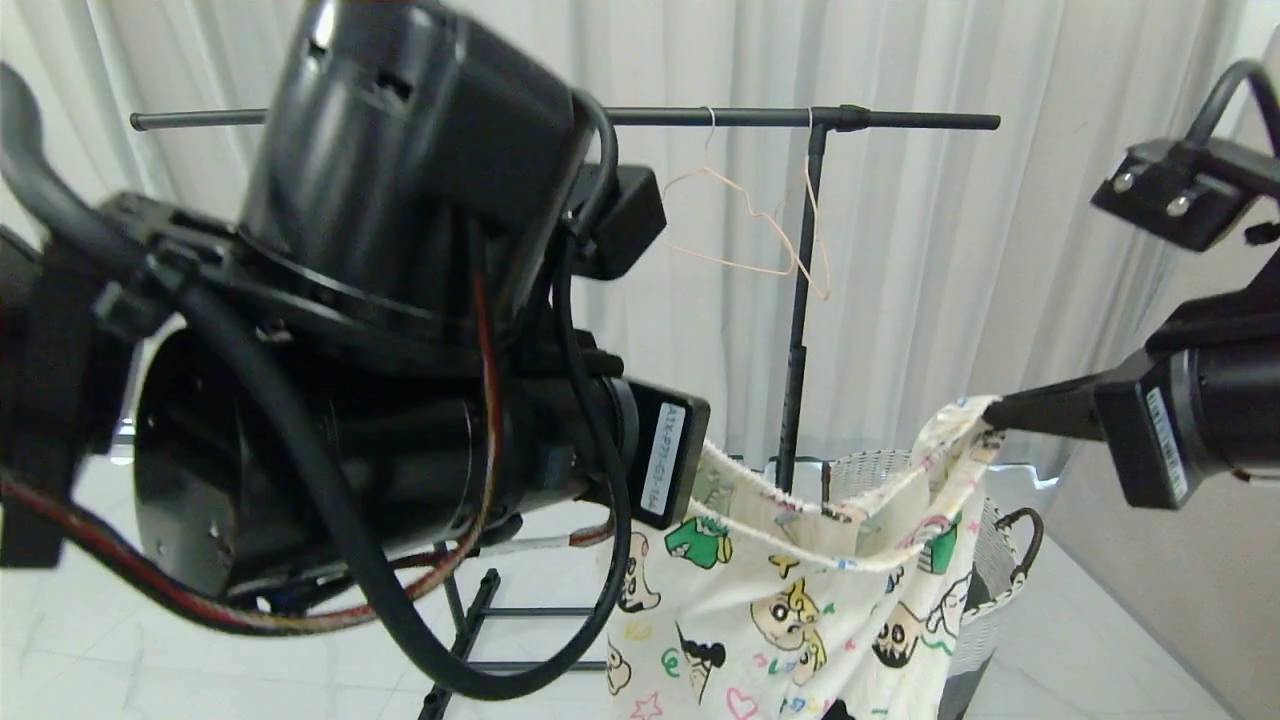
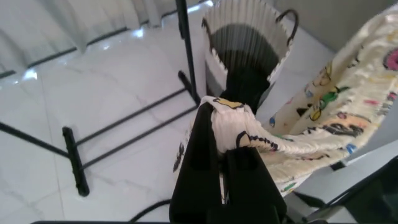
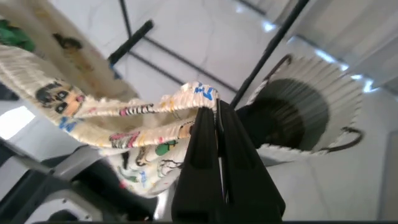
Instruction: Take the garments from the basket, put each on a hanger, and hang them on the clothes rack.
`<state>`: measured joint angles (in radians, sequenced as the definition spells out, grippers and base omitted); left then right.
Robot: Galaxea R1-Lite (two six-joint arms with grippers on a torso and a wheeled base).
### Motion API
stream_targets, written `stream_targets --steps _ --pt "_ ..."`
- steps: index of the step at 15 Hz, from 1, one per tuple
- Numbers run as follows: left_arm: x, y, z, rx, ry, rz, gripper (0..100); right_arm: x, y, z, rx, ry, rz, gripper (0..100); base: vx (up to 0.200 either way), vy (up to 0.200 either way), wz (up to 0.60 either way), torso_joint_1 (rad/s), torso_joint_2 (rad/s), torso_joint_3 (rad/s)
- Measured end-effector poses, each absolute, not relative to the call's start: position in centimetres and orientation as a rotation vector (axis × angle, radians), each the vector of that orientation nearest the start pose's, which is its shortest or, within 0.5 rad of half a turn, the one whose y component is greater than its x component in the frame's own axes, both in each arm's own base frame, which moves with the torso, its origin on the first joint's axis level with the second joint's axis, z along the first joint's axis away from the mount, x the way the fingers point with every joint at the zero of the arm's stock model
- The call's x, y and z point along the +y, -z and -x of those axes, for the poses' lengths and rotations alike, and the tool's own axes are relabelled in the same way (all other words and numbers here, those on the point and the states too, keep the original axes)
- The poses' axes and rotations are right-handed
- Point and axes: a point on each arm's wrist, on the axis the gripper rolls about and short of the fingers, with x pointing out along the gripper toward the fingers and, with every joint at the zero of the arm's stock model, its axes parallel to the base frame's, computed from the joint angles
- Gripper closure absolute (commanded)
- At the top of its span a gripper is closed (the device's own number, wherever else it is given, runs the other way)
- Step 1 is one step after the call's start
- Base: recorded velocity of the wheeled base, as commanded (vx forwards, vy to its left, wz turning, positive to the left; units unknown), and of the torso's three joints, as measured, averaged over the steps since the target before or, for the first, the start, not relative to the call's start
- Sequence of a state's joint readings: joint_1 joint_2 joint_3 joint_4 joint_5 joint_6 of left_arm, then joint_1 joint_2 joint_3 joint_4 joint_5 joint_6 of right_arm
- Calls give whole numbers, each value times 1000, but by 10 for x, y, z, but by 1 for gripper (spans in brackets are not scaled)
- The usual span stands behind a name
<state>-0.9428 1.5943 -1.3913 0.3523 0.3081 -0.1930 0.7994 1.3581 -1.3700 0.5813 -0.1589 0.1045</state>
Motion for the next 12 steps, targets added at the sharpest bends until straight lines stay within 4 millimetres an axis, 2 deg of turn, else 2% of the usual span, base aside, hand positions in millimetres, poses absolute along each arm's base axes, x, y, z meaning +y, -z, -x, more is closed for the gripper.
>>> stream_targets --steps 2,4,8,10,12 --pt "-225 -309 -170 466 587 -147 100 130 -337 -142 479 -578 193 100 0 0 0 0 0 0" --pt "-229 -322 -167 430 613 -145 100 124 -353 -144 426 -566 204 100 0 0 0 0 0 0" --pt "-230 -323 -164 412 624 -165 100 122 -358 -142 417 -563 201 100 0 0 0 0 0 0" --pt "-227 -327 -170 371 582 -155 100 114 -357 -133 455 -564 220 100 0 0 0 0 0 0" --pt "-221 -333 -175 336 539 -129 100 101 -358 -115 484 -583 238 100 0 0 0 0 0 0"
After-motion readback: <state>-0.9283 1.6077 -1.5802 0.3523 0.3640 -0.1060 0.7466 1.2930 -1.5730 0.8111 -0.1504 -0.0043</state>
